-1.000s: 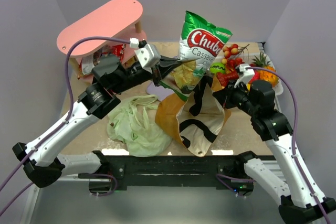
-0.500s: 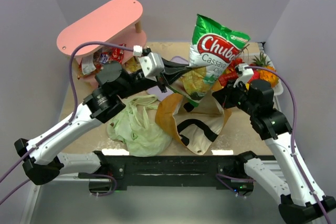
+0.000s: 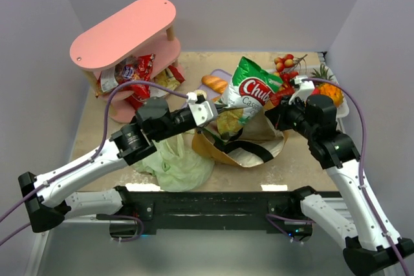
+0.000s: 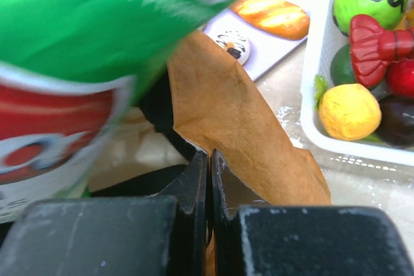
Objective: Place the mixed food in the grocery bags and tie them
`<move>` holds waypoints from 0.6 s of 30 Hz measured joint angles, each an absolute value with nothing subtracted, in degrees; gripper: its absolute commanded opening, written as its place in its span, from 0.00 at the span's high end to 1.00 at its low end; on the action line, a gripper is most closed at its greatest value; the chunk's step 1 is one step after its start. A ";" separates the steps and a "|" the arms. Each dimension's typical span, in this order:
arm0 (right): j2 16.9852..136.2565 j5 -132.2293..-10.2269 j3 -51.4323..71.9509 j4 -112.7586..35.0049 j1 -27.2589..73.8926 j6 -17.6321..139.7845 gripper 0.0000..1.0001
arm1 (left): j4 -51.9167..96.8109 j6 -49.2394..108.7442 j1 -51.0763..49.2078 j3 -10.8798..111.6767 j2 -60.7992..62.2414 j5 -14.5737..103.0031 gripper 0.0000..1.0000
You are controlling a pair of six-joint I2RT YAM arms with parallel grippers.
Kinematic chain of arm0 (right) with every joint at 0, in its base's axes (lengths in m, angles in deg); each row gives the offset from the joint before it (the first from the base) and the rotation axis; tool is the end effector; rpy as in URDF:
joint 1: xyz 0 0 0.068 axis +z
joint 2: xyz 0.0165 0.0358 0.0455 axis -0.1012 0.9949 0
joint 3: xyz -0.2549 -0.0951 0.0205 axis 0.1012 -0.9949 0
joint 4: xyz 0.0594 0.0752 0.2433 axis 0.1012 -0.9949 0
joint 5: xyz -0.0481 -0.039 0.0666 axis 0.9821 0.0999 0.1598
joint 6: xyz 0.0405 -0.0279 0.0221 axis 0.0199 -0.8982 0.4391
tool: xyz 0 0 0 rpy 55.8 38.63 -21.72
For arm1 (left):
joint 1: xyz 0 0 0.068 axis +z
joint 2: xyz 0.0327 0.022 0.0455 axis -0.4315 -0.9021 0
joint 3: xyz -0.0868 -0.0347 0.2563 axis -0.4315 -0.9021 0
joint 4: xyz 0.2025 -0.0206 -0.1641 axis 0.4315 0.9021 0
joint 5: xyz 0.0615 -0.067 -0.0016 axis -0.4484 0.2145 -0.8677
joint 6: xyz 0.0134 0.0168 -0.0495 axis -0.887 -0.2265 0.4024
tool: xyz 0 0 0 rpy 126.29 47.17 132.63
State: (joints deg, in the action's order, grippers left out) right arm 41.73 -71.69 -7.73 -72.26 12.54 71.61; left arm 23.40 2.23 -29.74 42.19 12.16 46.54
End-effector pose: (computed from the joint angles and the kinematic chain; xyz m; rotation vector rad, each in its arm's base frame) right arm 0.1564 0.0571 0.3696 -0.1119 1.9971 0.5437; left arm 0.1417 -0.2159 0.4129 1.0450 1.2010 -0.6827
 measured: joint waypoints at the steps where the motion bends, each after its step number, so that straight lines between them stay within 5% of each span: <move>1: 41.80 -71.49 -7.62 -72.35 12.56 71.54 1.00 | 23.58 1.40 -30.16 41.54 13.12 45.91 1.00; 18: 44.29 -64.08 -5.10 -75.10 12.56 70.62 1.00 | 33.65 -5.71 -35.38 42.11 11.03 39.77 1.00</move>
State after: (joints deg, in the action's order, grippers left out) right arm 44.29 -64.08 -5.10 -75.10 12.56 70.62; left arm 33.65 -5.71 -35.38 42.11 11.03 39.77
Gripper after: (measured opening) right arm 0.018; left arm 0.029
